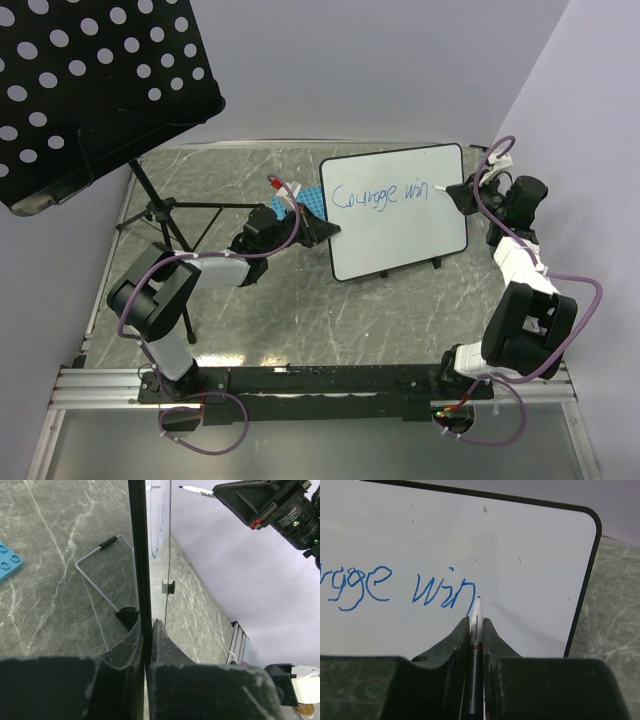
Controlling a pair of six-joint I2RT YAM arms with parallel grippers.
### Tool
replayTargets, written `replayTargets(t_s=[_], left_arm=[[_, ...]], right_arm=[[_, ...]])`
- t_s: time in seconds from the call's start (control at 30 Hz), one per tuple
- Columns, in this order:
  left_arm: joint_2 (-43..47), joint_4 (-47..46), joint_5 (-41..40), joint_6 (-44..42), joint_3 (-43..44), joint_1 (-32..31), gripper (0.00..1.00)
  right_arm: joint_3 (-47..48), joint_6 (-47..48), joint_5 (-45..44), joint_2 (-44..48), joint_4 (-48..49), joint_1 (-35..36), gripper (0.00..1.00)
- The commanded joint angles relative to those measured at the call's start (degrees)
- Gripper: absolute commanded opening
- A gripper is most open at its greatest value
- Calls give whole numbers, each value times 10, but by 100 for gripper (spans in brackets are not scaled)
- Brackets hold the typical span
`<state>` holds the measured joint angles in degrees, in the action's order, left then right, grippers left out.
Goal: Write a sentence on the whiteboard
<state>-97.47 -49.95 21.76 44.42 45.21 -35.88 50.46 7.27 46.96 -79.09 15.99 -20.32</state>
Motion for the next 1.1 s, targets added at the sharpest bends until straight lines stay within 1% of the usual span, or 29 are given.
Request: replayTargets(t_s=[0.0,0.53,0.8,1.07], left_arm=[[-4,-30,22,-48,1,-4,1],[-7,-29,26,-47,5,-5,1],[-7,-25,26,-49,7,-4,1],[-8,-27,25,-48,7,-5,1]], right_arm=[[24,-14,-4,-21,44,-5,0],[42,-38,-25,-65,63,-3,0],[46,-49,-10,-72,76,5,0],[40,-37,17,-69,62,5,0]])
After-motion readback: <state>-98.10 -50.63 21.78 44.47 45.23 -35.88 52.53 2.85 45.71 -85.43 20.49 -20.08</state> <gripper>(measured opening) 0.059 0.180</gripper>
